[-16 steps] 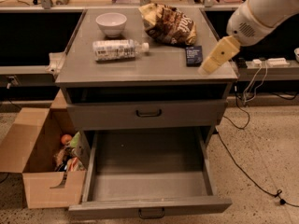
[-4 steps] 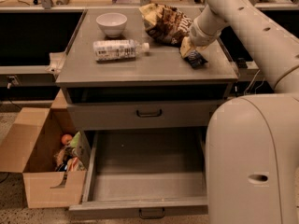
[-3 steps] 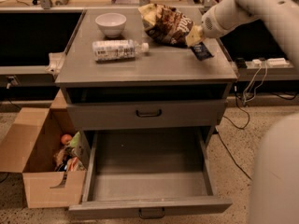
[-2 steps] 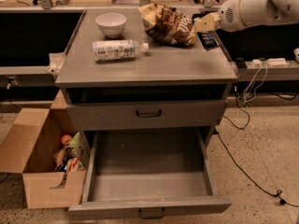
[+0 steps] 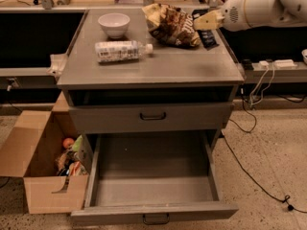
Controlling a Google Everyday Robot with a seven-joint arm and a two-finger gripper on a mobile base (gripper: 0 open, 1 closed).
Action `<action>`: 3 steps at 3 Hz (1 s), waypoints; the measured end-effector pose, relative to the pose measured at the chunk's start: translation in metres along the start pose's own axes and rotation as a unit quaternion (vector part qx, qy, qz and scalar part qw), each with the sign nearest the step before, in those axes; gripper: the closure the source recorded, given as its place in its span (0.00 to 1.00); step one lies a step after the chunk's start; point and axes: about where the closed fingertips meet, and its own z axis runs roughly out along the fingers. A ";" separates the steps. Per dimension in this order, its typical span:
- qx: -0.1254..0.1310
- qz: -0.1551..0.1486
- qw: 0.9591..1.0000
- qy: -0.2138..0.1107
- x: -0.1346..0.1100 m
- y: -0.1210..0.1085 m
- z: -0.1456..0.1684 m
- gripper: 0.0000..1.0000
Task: Place rxbar blueberry into middle drawer
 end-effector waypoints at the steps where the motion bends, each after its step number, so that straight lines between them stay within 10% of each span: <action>1: -0.030 -0.022 0.999 0.024 0.010 0.019 0.003 1.00; 2: -0.091 -0.054 0.994 0.039 0.018 0.053 -0.008 1.00; 3: -0.194 -0.126 0.971 0.063 0.040 0.112 -0.027 1.00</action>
Offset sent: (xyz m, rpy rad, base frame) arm -0.1971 0.0673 -0.0300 -0.1778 0.1395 0.8422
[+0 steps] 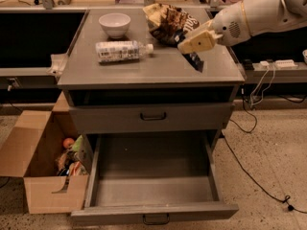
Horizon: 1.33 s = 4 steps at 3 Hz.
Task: Place rxbar blueberry into middle drawer
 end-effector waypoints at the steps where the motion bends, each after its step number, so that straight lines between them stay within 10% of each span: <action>1: -0.061 -0.032 0.997 0.034 0.017 0.032 0.001 1.00; 4: -0.033 -0.050 0.996 0.072 0.057 0.056 0.017 1.00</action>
Offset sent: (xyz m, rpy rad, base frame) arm -0.0309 0.0065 -0.0115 -0.0442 0.0246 0.1323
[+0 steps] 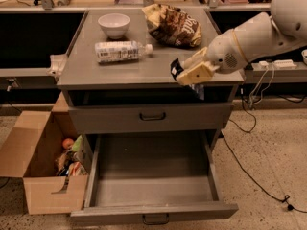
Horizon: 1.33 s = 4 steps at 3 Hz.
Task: Place rxbar blueberry into middle drawer
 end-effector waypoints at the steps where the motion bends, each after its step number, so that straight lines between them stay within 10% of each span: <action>1: 0.005 0.015 0.999 0.049 0.068 0.027 0.042 1.00; 4: -0.032 0.142 0.974 0.174 0.257 0.046 0.117 1.00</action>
Offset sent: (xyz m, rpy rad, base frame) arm -0.0658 -0.0352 -0.2355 -0.1898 0.2807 -0.0916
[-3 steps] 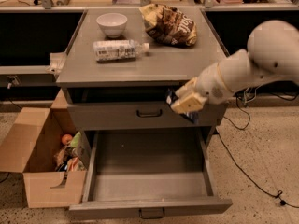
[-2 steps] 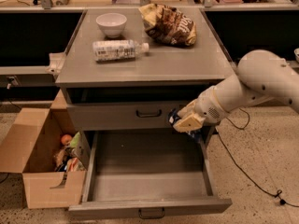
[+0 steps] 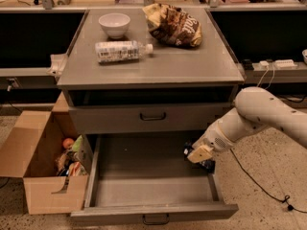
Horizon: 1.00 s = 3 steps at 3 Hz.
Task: Place rxbar blueberry into middle drawer
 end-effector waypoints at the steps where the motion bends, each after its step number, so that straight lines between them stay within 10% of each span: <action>1: 0.000 0.000 1.000 0.000 0.000 0.000 0.000 1.00; 3: -0.017 0.044 0.999 0.019 0.025 -0.001 0.056 1.00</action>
Offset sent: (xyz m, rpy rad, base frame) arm -0.0068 0.0030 -0.0281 -0.0317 0.0617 -0.0376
